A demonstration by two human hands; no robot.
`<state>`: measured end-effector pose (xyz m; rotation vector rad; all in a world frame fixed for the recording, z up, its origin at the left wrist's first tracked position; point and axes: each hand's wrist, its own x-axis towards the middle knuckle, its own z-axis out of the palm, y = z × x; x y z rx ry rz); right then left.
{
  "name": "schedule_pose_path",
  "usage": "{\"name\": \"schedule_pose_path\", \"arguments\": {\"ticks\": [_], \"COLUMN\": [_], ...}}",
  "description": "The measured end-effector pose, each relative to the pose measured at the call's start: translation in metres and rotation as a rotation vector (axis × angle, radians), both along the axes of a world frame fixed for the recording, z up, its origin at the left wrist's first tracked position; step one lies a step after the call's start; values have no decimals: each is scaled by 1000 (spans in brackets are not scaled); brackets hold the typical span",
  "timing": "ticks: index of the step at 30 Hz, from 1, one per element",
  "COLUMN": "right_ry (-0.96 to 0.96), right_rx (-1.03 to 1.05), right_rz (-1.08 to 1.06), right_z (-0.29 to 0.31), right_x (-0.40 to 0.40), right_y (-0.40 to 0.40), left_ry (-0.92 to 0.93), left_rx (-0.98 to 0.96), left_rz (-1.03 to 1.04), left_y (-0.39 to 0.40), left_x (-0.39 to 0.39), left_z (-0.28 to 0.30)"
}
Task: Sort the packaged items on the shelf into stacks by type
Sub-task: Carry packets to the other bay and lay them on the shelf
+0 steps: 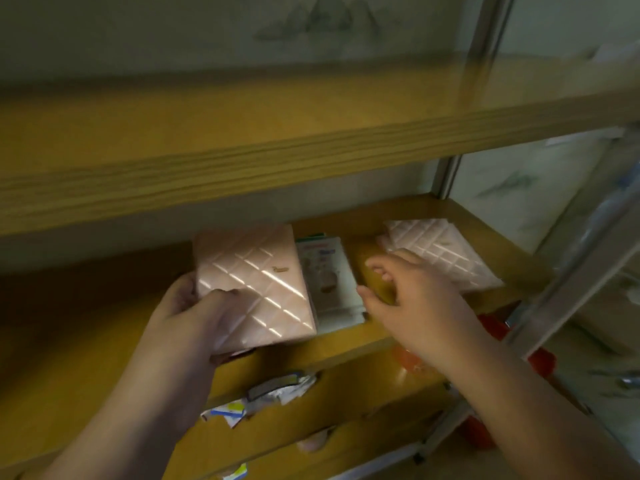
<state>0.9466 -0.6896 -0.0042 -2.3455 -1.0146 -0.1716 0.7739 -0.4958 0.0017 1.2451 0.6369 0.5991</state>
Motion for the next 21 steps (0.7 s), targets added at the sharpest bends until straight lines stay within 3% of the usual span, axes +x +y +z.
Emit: {"name": "schedule_pose_path", "arguments": {"ticks": [6, 12, 18, 21], "right_ry": [-27, -29, 16, 28], "right_rx": [-41, -45, -38, -48], "right_rz": [-55, -85, -47, -31], "right_z": [4, 5, -3, -5], "right_x": [57, 94, 101, 104], "right_y": [-83, -143, -175, -180], "left_ry": [43, 159, 286, 488], "left_rx": [14, 158, 509, 680], "left_rz": [-119, -176, -205, -155], "left_y": [-76, -124, -135, -137], "left_x": [101, 193, 237, 244], "left_z": [-2, -11, -24, -29]}}
